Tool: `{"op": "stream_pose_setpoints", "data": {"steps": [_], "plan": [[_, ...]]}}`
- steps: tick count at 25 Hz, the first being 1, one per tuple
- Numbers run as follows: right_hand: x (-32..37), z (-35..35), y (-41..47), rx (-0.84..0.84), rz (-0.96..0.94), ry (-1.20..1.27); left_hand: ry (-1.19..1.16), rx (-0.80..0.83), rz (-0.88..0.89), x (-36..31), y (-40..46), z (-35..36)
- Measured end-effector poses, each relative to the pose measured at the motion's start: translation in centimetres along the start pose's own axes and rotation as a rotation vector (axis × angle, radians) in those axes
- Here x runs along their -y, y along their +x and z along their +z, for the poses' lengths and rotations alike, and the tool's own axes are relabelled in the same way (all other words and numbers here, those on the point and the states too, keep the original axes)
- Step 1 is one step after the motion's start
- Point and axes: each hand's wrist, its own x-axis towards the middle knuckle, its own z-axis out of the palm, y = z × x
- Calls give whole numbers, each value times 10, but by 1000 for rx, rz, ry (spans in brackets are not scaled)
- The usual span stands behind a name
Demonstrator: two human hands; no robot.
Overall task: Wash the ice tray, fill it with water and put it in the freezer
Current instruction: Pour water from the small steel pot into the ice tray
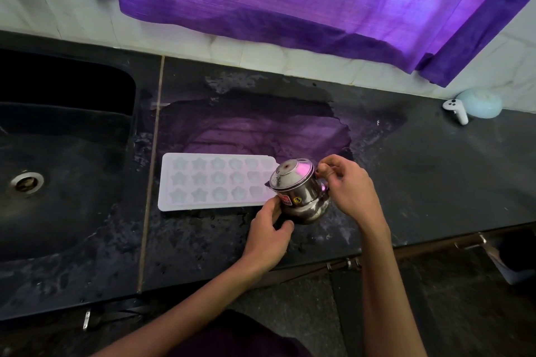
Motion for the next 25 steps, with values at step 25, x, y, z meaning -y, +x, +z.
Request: {"op": "stream_pose_setpoints", "data": {"steps": [25], "plan": [[0,-4,26,-1,29,298,86,-90,151,-16,12,-3]]}}
